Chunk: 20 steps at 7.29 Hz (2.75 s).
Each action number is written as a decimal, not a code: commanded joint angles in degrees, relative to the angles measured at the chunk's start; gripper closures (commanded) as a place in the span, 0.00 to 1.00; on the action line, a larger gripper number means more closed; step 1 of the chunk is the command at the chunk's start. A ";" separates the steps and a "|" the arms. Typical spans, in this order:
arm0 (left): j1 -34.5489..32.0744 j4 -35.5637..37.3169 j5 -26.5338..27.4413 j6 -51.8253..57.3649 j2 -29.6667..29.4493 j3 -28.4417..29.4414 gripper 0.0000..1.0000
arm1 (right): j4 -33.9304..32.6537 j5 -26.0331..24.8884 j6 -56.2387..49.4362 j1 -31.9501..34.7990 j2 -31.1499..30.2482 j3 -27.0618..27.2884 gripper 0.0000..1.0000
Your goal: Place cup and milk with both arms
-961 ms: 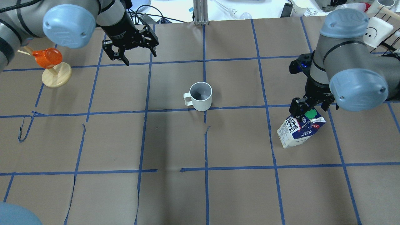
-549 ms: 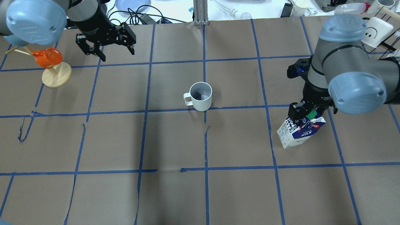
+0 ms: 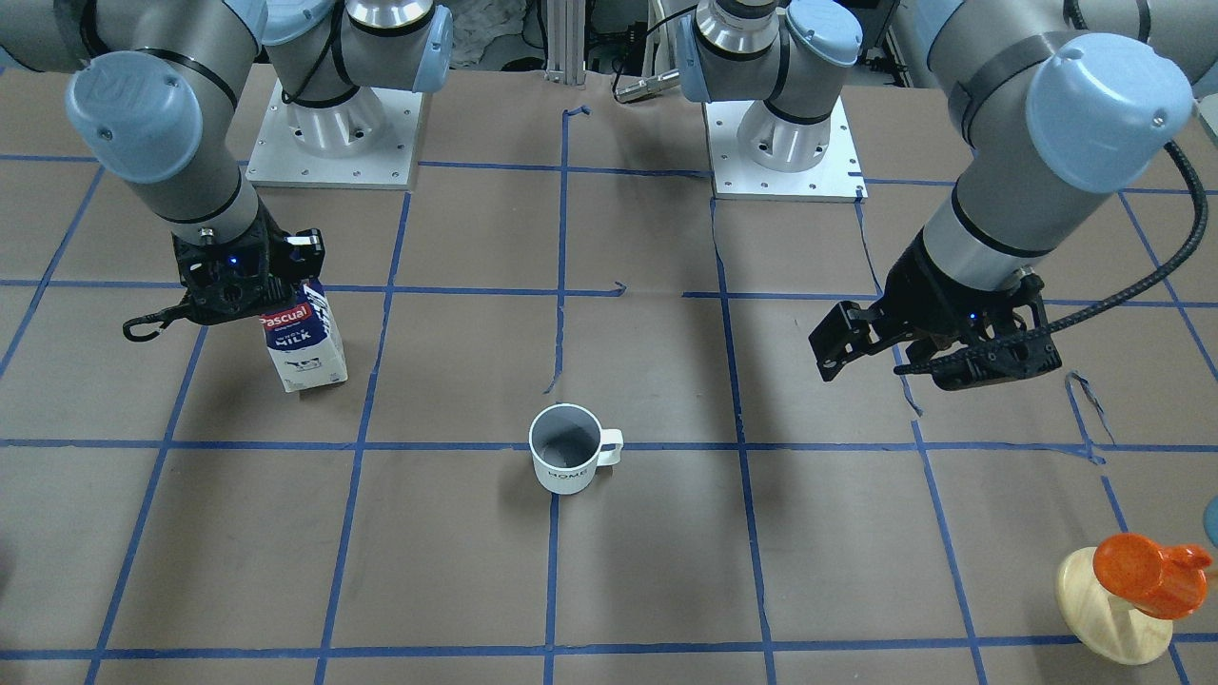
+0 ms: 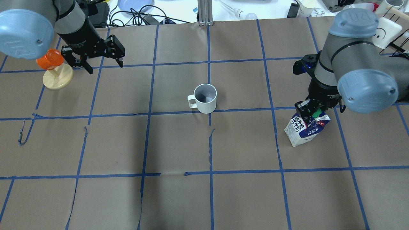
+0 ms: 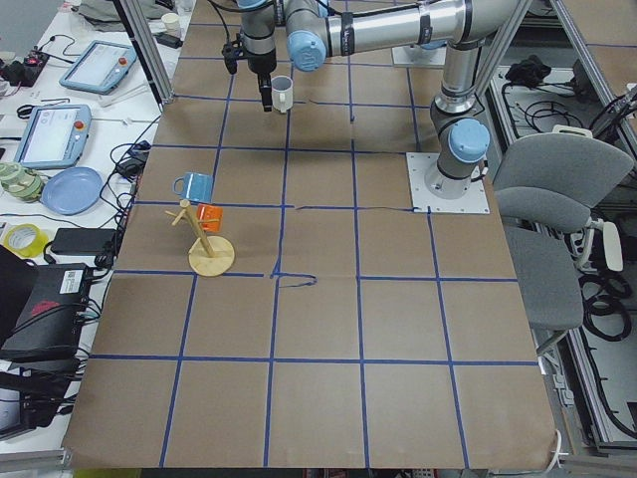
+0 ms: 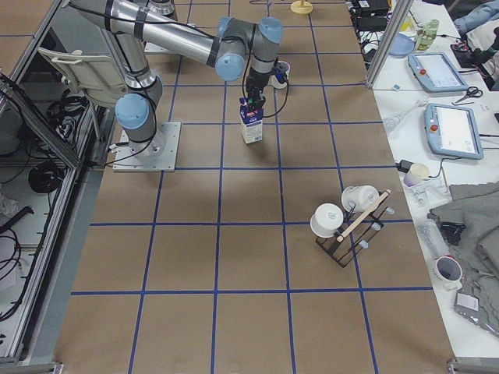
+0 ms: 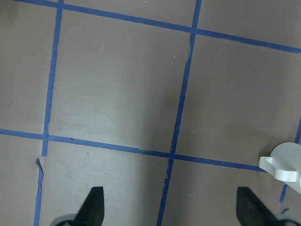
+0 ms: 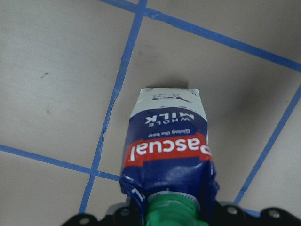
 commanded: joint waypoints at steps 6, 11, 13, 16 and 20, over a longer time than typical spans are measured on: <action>0.04 0.82 0.10 0.00 1.64 -2.40 0.00 | -1.49 8.51 36.34 15.18 13.31 -18.53 0.65; 0.04 1.00 0.10 -0.08 1.81 -2.57 0.00 | -3.68 9.92 37.52 18.63 19.49 -22.87 0.55; -0.05 1.09 -0.08 0.00 1.73 -2.49 0.00 | -3.60 9.84 36.56 18.63 20.54 -22.87 0.18; -0.31 1.09 -0.08 0.00 1.64 -2.83 0.00 | -1.24 7.83 36.64 18.37 18.10 -26.63 0.00; -0.40 1.26 -0.08 0.00 2.26 -2.93 0.00 | 8.16 3.42 30.69 15.92 5.28 -25.86 0.00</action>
